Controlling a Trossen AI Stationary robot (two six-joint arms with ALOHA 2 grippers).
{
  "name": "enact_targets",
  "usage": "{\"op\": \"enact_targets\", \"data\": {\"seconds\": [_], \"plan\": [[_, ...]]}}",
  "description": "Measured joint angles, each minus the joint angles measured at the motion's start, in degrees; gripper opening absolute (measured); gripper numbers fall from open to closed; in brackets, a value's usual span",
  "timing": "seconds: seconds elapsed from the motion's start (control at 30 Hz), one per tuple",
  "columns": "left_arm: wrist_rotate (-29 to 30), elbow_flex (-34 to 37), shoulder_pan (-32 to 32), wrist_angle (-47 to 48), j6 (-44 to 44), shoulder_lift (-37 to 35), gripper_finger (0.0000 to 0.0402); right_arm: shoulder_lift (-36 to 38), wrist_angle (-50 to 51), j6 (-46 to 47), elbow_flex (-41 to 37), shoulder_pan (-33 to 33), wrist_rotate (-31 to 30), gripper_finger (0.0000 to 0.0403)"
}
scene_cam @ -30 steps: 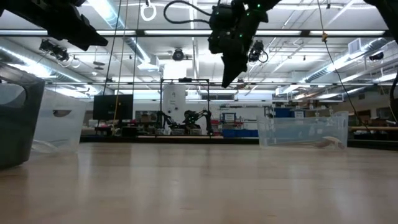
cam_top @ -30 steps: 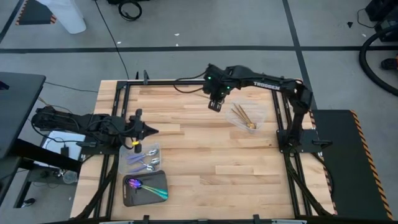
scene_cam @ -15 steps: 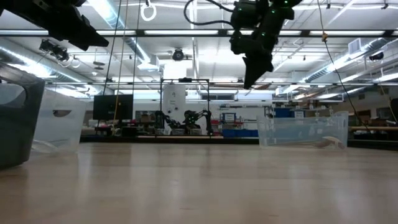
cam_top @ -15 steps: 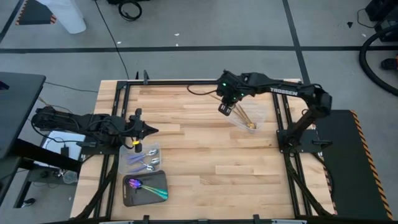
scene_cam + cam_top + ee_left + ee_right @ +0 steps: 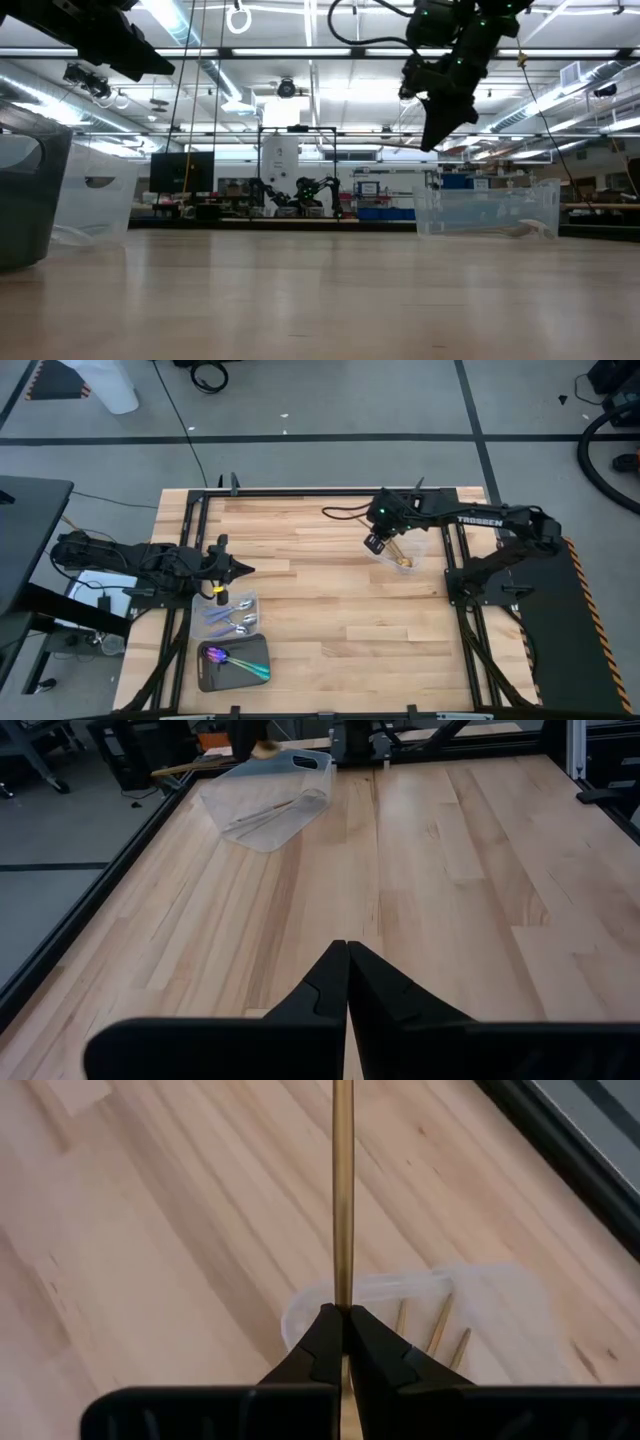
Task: Sort silverware by color (type)
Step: Put the gold spoon into the top transparent bin
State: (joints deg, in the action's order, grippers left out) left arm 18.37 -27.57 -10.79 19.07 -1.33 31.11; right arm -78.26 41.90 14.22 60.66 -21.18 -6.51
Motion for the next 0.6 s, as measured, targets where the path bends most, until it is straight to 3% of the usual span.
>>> {"op": "enact_targets", "data": {"seconds": [0.6], "plan": [[0.0, 0.0, 0.0, 0.0, -4.2, 0.0, 0.0013, 9.6, -2.4, 3.8, -7.6, 3.5, -8.6, 0.0014]]}}
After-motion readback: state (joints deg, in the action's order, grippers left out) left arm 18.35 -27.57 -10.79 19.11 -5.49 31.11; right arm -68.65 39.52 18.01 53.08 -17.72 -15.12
